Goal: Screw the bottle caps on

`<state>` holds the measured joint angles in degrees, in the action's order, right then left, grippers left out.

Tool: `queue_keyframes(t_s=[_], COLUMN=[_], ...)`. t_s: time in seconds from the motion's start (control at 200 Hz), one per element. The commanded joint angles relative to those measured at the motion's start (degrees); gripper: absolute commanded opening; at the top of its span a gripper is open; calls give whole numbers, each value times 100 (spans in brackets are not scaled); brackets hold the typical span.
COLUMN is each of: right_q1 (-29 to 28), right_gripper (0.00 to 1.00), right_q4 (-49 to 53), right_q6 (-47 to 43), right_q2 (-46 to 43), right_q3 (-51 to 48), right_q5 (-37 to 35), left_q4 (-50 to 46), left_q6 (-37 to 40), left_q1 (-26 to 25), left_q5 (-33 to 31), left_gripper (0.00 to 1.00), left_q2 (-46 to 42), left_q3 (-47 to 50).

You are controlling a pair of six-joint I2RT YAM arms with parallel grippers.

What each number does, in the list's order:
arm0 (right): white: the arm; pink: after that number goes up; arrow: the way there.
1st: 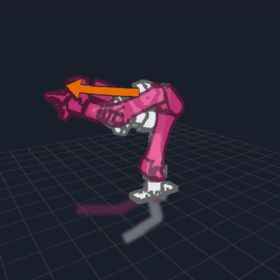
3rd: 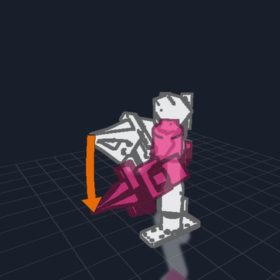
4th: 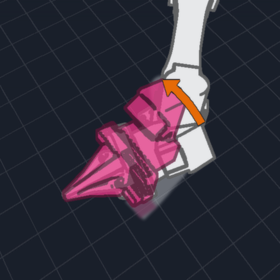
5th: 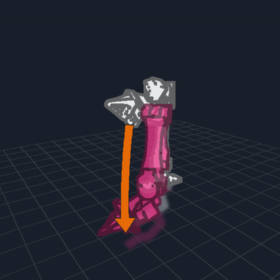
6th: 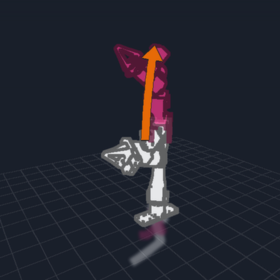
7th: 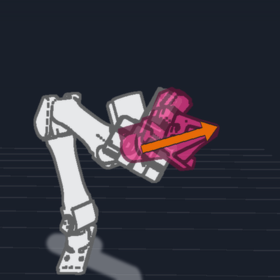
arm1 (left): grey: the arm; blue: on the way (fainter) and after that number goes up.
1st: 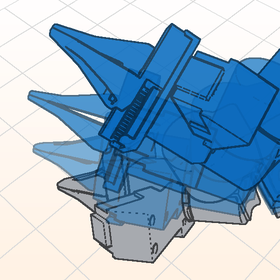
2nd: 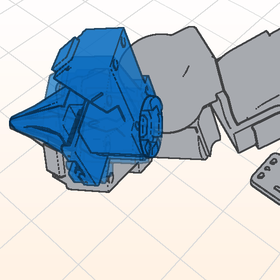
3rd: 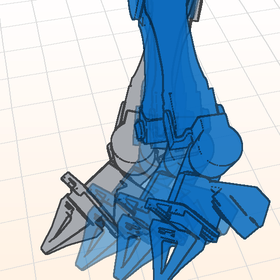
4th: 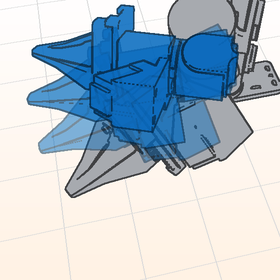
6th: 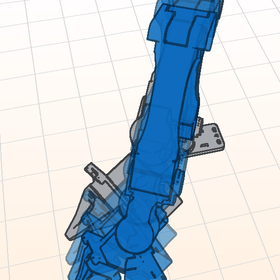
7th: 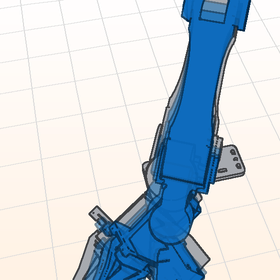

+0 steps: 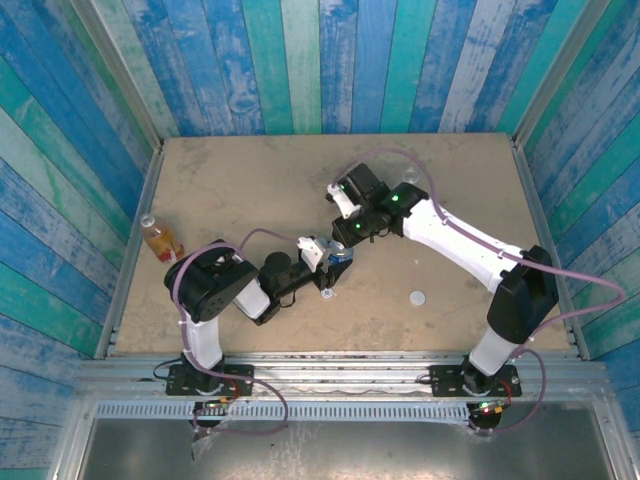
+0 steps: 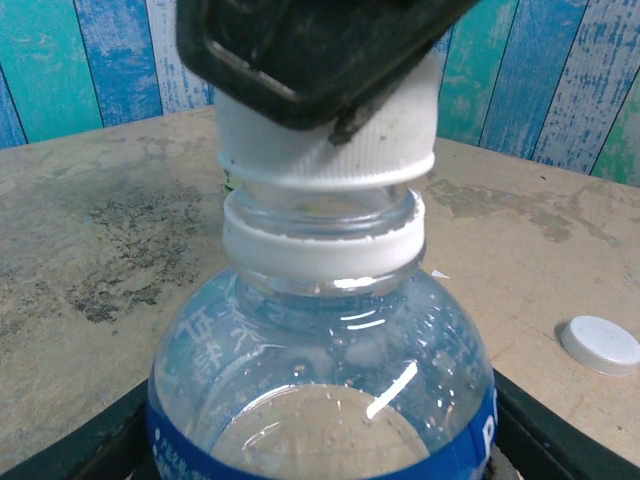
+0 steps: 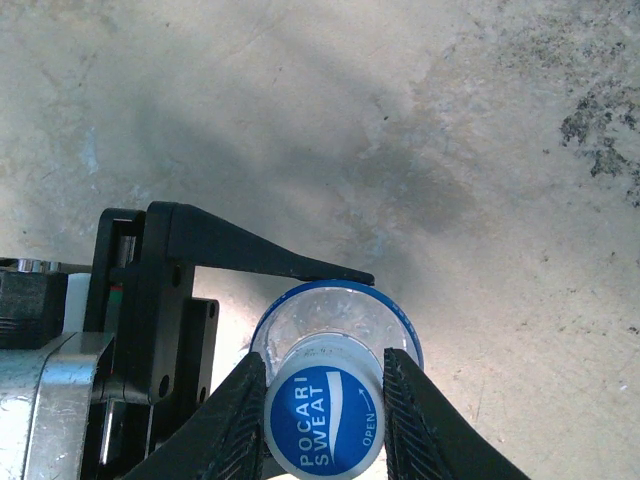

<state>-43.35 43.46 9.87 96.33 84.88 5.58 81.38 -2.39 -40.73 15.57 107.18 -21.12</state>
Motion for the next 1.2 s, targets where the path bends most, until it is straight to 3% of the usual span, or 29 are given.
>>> queue_keyframes(t_s=[0.0,0.446,0.886,1.196], right_q1=[15,-246,-288,-305], right_gripper=[31,31,30,31], right_q4=[102,-1119,-1786,-1446], right_q6=[117,418,393,412], right_q2=[-3,-627,-1176,-903], right_q3=[-314,-1778,-2179,-1871], right_q5=[238,-82,-334,-366], left_q4=[-351,-327,-350,-430], left_q6=[73,55,36,59], left_q1=[-31,-31,-31,-31], left_q5=[-43,-107,-94,-20], left_gripper=[67,67,66,67], left_q2=[280,303,278,280], left_q3=[-8,-3,-14,-47])
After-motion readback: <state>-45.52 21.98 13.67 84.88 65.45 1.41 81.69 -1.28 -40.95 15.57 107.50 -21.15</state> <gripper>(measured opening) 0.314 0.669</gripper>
